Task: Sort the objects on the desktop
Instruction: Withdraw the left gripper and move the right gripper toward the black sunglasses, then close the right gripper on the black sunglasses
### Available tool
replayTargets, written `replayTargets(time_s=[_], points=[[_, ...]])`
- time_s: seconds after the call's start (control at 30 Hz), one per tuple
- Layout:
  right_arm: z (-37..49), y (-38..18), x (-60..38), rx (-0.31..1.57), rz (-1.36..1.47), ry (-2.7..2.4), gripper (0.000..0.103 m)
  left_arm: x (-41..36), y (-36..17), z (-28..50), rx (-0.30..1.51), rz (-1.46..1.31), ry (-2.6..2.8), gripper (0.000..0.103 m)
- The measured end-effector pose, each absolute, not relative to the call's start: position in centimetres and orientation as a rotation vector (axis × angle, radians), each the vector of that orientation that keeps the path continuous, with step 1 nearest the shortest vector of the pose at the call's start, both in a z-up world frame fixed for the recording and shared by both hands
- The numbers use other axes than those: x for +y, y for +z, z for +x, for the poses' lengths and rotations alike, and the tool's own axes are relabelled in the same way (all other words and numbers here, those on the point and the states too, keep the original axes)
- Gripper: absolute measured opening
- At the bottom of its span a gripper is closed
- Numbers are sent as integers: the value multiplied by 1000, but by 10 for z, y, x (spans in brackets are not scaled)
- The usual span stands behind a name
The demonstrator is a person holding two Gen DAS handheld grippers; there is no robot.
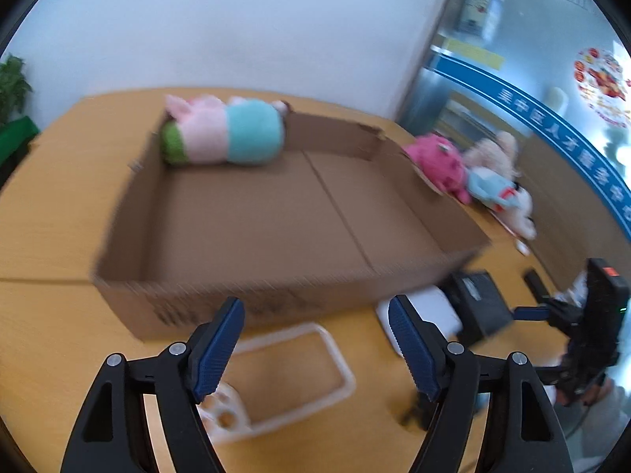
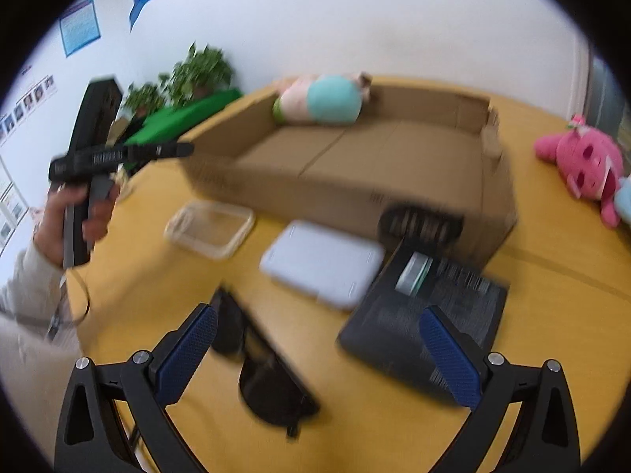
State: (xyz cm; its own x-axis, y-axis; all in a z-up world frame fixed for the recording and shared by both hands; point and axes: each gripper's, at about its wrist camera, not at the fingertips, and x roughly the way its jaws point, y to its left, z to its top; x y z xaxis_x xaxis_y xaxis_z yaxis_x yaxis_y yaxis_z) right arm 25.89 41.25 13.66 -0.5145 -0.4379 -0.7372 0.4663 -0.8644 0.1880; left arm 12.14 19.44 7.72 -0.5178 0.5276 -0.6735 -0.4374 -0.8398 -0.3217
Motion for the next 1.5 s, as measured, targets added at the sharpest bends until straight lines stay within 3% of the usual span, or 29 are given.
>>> replayTargets(time_s=[0.13,0.47,0.53,0.6,0.9,1.1,1.27,1.33,1.43,1.47,1.5], points=[[275,105,403,26,1179,-2264,102,212,51,139,-208,-1176,2201,75],[288,75,358,215,1170,-2216,98,232,21,167,-305,-1267,2073,74],[295,78,348,204,1138,-2218,70,238,16,172,-327,-1281,2042,74],[300,79,334,247,1125,-2247,58,244,13,176,-342,-1285,2008,74],[303,80,300,231,1135,-2317,51,259,-3,188,-501,-1321,1859,71],[293,81,314,88,1164,-2322,42,262,-3,192,-523,-1341,1868,49],[291,81,314,52,1176,-2334,41,252,-14,190,-581,-1519,1889,48],[291,81,314,32,1178,-2337,41,251,-21,188,-658,-1525,1837,47],[291,80,312,27,1159,-2327,41,263,-21,182,-629,-1496,1834,47],[289,80,312,34,1157,-2321,41,266,-22,181,-625,-1492,1827,45],[287,80,310,45,1156,-2315,41,269,-23,179,-618,-1496,1831,37]])
